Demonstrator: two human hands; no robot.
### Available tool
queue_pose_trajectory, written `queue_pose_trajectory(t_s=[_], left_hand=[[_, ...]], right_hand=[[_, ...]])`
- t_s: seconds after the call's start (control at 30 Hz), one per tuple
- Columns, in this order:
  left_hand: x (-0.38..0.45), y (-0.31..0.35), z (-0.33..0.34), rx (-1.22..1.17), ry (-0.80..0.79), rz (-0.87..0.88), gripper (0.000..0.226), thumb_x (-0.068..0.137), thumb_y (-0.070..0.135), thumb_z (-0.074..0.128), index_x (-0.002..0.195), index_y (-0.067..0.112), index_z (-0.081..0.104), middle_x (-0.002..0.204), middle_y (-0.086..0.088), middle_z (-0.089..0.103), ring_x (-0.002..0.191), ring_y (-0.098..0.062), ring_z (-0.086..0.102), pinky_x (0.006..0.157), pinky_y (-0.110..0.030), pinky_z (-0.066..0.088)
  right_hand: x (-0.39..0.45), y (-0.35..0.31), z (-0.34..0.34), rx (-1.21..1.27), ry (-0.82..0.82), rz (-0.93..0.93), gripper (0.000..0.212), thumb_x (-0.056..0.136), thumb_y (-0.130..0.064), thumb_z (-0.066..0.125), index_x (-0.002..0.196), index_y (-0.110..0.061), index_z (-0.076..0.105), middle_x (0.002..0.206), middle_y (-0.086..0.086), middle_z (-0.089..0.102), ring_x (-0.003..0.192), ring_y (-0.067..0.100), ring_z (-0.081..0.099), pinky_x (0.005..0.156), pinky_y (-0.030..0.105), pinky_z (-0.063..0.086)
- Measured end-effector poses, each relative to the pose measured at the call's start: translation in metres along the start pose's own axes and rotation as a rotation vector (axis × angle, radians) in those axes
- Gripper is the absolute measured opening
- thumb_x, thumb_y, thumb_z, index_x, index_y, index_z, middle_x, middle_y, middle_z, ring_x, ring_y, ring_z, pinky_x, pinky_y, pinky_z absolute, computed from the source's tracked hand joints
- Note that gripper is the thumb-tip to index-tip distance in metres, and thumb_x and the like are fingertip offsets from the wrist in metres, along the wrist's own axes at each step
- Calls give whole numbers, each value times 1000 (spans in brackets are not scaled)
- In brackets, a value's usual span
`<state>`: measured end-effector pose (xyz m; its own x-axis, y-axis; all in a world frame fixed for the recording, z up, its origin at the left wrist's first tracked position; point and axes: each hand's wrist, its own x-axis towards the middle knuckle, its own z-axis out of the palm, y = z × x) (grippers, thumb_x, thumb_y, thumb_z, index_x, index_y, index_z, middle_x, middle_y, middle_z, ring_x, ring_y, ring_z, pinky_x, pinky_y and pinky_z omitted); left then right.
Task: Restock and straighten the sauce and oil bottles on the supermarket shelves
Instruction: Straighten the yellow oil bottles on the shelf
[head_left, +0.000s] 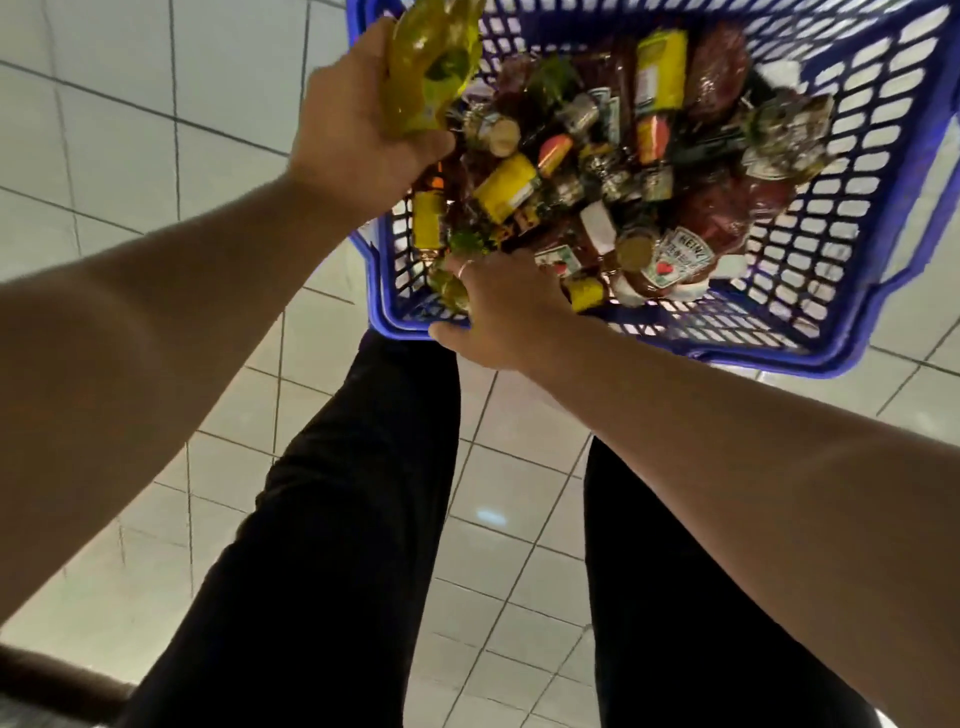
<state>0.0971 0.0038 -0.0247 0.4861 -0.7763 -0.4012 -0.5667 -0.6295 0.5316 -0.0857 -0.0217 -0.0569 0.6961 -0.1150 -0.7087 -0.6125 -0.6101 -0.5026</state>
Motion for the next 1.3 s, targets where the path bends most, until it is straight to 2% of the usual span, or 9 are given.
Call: queue_pose_trajectory(t_s=[0.17, 0.3, 0.5, 0.57, 0.7, 0.83, 1.03, 1.1, 1.3], left_hand=[[-3, -23, 1, -67, -5, -94, 65, 75, 39, 79, 133, 17, 58, 121, 6, 68, 109, -12, 64, 95, -28, 51], [-10, -31, 0, -129, -13, -159, 66, 70, 39, 81, 129, 21, 59, 114, 11, 68, 102, -7, 62, 82, -8, 45], [-26, -29, -12, -210, -106, -262, 53, 65, 34, 85, 113, 23, 68, 89, 15, 64, 76, -3, 57, 60, 3, 36], [-34, -22, -23, -241, -146, -306, 43, 65, 34, 88, 103, 29, 68, 83, 17, 63, 69, -3, 58, 63, -1, 42], [-63, 14, -72, -564, -238, -365, 51, 63, 23, 90, 110, 18, 72, 105, -6, 76, 97, -25, 73, 92, -46, 58], [-96, 73, -143, -911, -336, -331, 35, 70, -1, 79, 104, 5, 73, 108, -21, 72, 103, -37, 71, 94, -58, 55], [-122, 194, -254, -1279, -643, -165, 37, 65, -5, 79, 94, 18, 80, 105, -5, 76, 101, -28, 72, 82, -47, 61], [-127, 240, -287, -1288, -651, -95, 45, 50, 4, 94, 91, 16, 80, 110, -13, 73, 104, -35, 70, 89, -54, 58], [-143, 371, -375, -1201, -534, 118, 47, 62, -17, 60, 84, 19, 80, 87, -2, 77, 79, -19, 74, 71, -35, 62]], right_hand=[[24, -8, 11, -19, -142, 77, 63, 97, -54, 57, 151, -28, 38, 137, 14, 51, 126, 38, 51, 104, 50, 43], [23, -17, 3, 34, -160, 98, 56, 97, -39, 66, 145, -18, 47, 129, 15, 60, 119, 38, 59, 101, 46, 50], [13, -26, -34, -99, -155, 84, 34, 96, -5, 59, 130, -6, 54, 121, 19, 60, 111, 38, 61, 81, 38, 48], [-1, -23, -63, -38, -152, 55, 37, 96, -14, 60, 133, -11, 58, 118, 15, 63, 110, 35, 62, 79, 35, 47], [-57, -20, -155, 229, -245, 57, 38, 92, -26, 71, 130, -25, 63, 92, -3, 71, 81, 14, 76, 67, 29, 55], [-136, -39, -271, 389, -329, 23, 36, 89, -16, 75, 123, -22, 65, 88, 2, 79, 72, 14, 77, 54, 19, 56], [-263, -86, -419, 428, -198, -57, 26, 93, -10, 70, 103, -33, 76, 99, 9, 78, 90, 26, 76, 80, 37, 63], [-306, -101, -459, 419, -121, -85, 23, 93, -11, 68, 108, -28, 75, 97, 7, 78, 84, 18, 74, 73, 29, 61], [-429, -131, -550, 544, 306, -161, 11, 91, -10, 71, 101, -13, 75, 64, -5, 64, 51, 6, 56, 51, 16, 48]])
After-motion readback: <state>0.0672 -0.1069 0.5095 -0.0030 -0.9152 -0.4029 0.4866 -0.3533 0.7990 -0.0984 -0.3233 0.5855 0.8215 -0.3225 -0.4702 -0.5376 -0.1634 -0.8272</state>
